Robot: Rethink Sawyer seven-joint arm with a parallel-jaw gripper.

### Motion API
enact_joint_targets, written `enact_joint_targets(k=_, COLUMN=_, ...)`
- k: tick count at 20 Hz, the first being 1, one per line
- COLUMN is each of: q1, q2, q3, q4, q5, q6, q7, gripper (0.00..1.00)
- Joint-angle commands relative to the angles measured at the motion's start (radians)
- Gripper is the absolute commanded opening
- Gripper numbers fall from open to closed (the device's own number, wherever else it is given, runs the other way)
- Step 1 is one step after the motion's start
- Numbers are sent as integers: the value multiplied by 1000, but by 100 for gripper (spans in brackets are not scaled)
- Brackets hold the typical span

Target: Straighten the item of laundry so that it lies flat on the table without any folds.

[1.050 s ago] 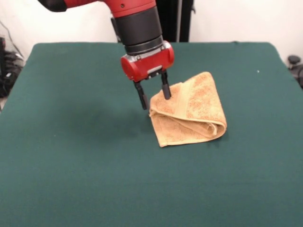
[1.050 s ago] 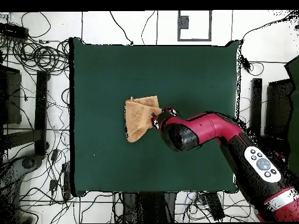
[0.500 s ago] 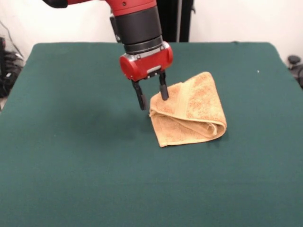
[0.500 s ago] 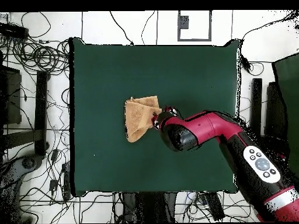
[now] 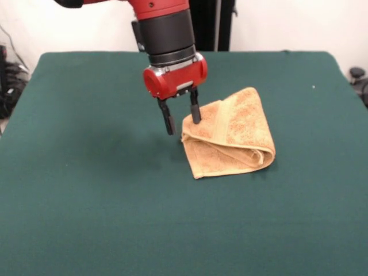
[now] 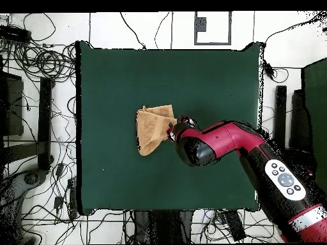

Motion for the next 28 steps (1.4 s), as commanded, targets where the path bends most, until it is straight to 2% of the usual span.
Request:
enact_joint_targets(k=1, q1=41, q2=64, q3=-10, q4=-11, q5=-41, q6=39, q7=-240, gripper=100)
enact_joint_targets(k=8, q1=38, q2=75, q3=4, q4=-31, q5=-19, q6=65, q7=-260, gripper=100)
enact_joint_targets(k=28, q1=51, q2=72, q3=-1, q4=-41, q5=-38, q6=62, q7=-248, gripper=100)
